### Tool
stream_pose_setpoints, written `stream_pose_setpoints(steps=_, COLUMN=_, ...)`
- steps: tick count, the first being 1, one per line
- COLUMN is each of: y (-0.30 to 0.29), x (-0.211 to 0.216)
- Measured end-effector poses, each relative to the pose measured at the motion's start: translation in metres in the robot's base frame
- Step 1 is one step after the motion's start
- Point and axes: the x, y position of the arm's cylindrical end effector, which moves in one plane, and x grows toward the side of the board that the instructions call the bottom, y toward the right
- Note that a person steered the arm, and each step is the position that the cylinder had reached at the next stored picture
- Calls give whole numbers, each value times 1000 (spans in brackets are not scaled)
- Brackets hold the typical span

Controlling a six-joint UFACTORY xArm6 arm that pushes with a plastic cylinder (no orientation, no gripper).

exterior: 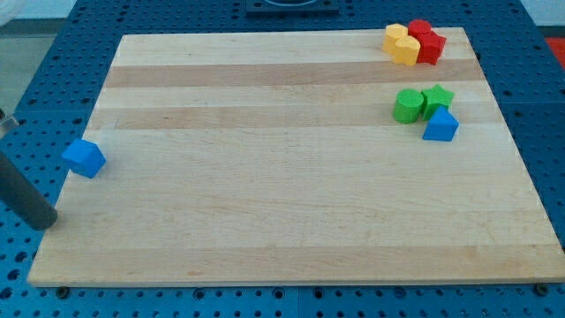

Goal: Place your arm bottom left of blue cube

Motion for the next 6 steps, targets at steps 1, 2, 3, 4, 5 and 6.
stream_pose_setpoints(steps=1, y=2, x=-45)
stream_pose_setpoints(steps=2, y=32, x=-84)
stream_pose_setpoints(steps=3, y=104, x=-101)
stream_pose_setpoints(steps=4, y=114, x=-94)
stream_pose_setpoints(steps=5, y=47, x=-76)
stream_pose_setpoints(steps=6, y=1, x=-75)
